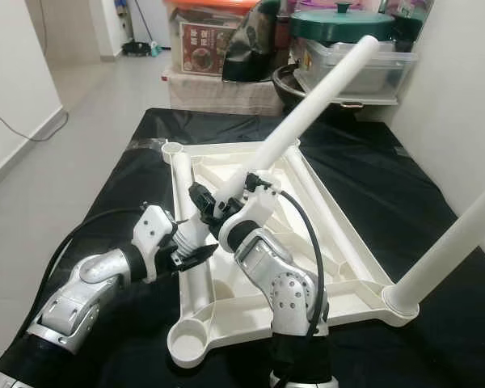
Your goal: Building children table
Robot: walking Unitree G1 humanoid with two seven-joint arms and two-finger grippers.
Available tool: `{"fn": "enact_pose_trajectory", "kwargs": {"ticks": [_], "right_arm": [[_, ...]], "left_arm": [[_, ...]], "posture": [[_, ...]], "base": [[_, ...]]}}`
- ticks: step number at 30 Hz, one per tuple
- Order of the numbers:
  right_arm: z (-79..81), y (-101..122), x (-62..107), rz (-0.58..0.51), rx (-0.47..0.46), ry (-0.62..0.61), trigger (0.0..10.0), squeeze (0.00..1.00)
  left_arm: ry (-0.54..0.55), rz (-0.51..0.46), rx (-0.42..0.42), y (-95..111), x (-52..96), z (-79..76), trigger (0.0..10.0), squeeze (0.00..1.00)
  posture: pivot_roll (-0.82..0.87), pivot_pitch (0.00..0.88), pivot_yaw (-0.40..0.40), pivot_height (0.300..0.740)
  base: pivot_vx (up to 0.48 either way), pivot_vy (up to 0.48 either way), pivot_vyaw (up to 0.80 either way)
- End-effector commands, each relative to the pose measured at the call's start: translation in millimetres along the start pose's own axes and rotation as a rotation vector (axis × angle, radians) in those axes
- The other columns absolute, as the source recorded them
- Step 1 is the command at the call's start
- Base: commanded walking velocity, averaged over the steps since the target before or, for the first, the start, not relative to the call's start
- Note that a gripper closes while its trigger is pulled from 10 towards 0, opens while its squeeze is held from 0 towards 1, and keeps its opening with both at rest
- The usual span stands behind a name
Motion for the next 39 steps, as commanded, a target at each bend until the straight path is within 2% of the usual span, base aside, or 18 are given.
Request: {"fn": "enact_pose_trajectory", "kwargs": {"ticks": [1, 2, 11, 18, 19, 23, 27, 28, 30, 32, 33, 34, 35, 36, 37, 38, 39], "right_arm": [[23.4, -11, -6.2, -0.006, -0.085, 0.052, 2.2, 0.0], [22.4, -7, -7.2, -0.026, -0.09, 0.04, 0.0, 0.0], [26.2, 1, -4.7, -0.052, -0.107, 0.042, 0.0, 0.0], [28.5, 1, -3.0, -0.046, -0.098, 0.055, 0.0, 0.0], [28.8, 1, -2.3, -0.046, -0.088, 0.059, 0.0, 0.0], [27.8, 2, -0.8, -0.046, -0.071, 0.059, 0.0, 0.0], [21.1, 7, 1.2, -0.06, -0.034, 0.043, 0.0, 0.0], [16.2, 14, 2.3, -0.08, -0.003, 0.03, 0.0, 0.0], [16.2, 14, 2.3, -0.08, -0.003, 0.03, 0.0, 0.0], [0.7, 51, 3.4, -0.184, 0.104, -0.027, 0.0, 0.0], [-3.2, 80, 6.3, -0.258, 0.175, -0.047, 0.0, 0.0], [-3.2, 80, 6.3, -0.258, 0.175, -0.047, 0.0, 0.0], [-4.0, 99, 9.2, -0.307, 0.219, -0.058, 0.0, 0.0], [-4.0, 99, 9.2, -0.307, 0.219, -0.058, 0.0, 0.0], [-3.5, 113, 12.1, -0.342, 0.261, -0.064, 0.0, 0.0], [-0.1, 139, 18.8, -0.401, 0.374, -0.065, 0.0, 0.0], [-0.1, 139, 18.8, -0.401, 0.374, -0.065, 0.0, 0.0]], "left_arm": [[-0.024, -0.016, -0.021, 3, 0.6, -6.5, 10.0, 0.0], [-0.029, -0.013, -0.021, 1, 0.5, -8.7, 10.0, 0.0], [-0.037, -0.017, -0.026, -1, -3.9, -13.7, 10.0, 0.0], [-0.025, -0.006, -0.052, -4, -1.1, -7.1, 10.0, 0.0], [-0.013, -0.013, -0.046, -4, -0.6, -3.7, 10.0, 1.0], [0.001, -0.03, -0.038, -1, 0.3, 1.1, 10.0, 1.0], [0.013, -0.052, -0.028, 5, 2.5, 5.9, 10.0, 1.0], [0.026, -0.067, -0.02, 9, 5.5, 9.2, 10.0, 1.0], [0.026, -0.067, -0.02, 9, 5.5, 9.2, 10.0, 1.0], [0.118, -0.079, 0.005, 12, 16.9, 24.6, 10.0, 1.0], [0.17, -0.079, 0.024, 11, 24.3, 33.0, 10.0, 1.0], [0.17, -0.079, 0.024, 11, 24.3, 33.0, 10.0, 1.0], [0.203, -0.078, 0.035, 10, 29.0, 38.2, 10.0, 1.0], [0.203, -0.078, 0.035, 10, 29.0, 38.2, 10.0, 1.0], [0.22, -0.081, 0.049, 9, 32.2, 40.8, 10.0, 1.0], [0.19, -0.047, 0.062, 1, 35.1, 31.9, 10.0, 0.0], [0.19, -0.047, 0.062, 1, 35.1, 31.9, 10.0, 0.0]], "posture": [[0.07, 0.0, -0.054, 0.74], [0.07, 0.0, -0.054, 0.74], [0.07, 0.0, -0.051, 0.74], [0.07, 0.0, -0.045, 0.74], [0.07, 0.0, -0.045, 0.74], [0.07, 0.0, -0.044, 0.74], [0.08, 0.0, -0.048, 0.74], [0.08, 0.0, -0.051, 0.74], [0.08, 0.0, -0.051, 0.74], [0.08, 0.0, -0.053, 0.74], [0.08, 0.0, -0.052, 0.74], [0.08, 0.0, -0.052, 0.74], [0.08, 0.0, -0.053, 0.74], [0.08, 0.0, -0.053, 0.74], [0.08, 0.0, -0.053, 0.74], [0.09, 0.0, -0.061, 0.74], [0.09, 0.0, -0.061, 0.74]], "base": [[0.0, 0.0, 0.0], [0.0, 0.0, 0.0], [0.0, 0.0, 0.0], [0.0, 0.0, 0.0], [0.0, 0.0, 0.0], [0.0, 0.0, 0.0], [0.0, 0.0, 0.0], [0.0, 0.0, 0.0], [0.0, 0.0, 0.0], [0.0, 0.0, 0.0], [0.0, 0.0, 0.0], [0.0, 0.0, 0.0], [0.0, 0.0, 0.0], [0.0, 0.0, 0.0], [0.0, 0.0, 0.0], [0.0, 0.0, 0.0], [0.0, 0.0, 0.0]]}}
Point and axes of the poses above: a point about 5 cm out from each wrist's last joint towards the gripper, its own x axis pointing back from the gripper into the wrist, its own y axis along the axis of the wrist's last joint, z = x × y, the point moved 6 cm from there along -x, pointing out of the wrist towards the gripper, and after that the axes turned 15 degrees about -x, right-handed, at the moved point
